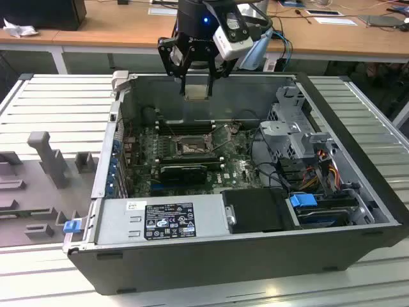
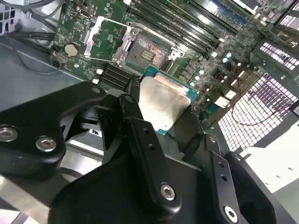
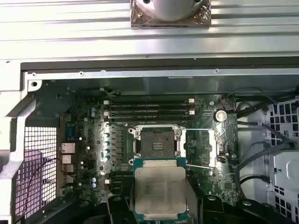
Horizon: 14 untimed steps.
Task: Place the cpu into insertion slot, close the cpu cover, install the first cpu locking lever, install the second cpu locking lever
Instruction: 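Place the cpu into insertion slot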
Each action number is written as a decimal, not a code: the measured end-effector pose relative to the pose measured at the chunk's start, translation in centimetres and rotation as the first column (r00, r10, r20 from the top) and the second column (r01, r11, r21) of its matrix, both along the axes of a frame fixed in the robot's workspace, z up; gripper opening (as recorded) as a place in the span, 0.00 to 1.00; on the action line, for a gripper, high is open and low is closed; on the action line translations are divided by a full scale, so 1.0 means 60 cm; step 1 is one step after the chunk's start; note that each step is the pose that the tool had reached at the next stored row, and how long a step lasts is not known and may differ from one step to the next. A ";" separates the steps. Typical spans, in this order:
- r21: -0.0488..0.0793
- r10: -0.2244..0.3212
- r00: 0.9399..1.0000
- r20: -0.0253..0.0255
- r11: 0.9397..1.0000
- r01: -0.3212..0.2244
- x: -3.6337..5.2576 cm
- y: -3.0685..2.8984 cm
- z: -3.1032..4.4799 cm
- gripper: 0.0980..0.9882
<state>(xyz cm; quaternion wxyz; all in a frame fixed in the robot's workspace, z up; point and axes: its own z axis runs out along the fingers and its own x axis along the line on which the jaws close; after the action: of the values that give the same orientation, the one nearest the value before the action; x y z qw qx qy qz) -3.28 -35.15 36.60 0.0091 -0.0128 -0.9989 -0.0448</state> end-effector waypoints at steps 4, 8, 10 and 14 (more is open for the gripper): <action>0.000 -0.100 0.995 0.000 0.995 0.100 0.000 0.0000 -0.001 0.49; 0.000 -0.101 0.995 0.000 0.995 0.101 0.000 -0.0001 -0.003 0.49; -0.001 -0.106 0.994 0.000 0.994 0.106 0.000 -0.0001 -0.003 0.49; -0.001 -0.129 0.992 0.000 0.992 0.129 0.000 -0.0001 -0.004 0.49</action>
<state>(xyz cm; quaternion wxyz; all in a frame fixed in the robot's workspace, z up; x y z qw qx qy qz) -3.29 -35.16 36.38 0.0063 -0.0775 -0.9959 -0.0451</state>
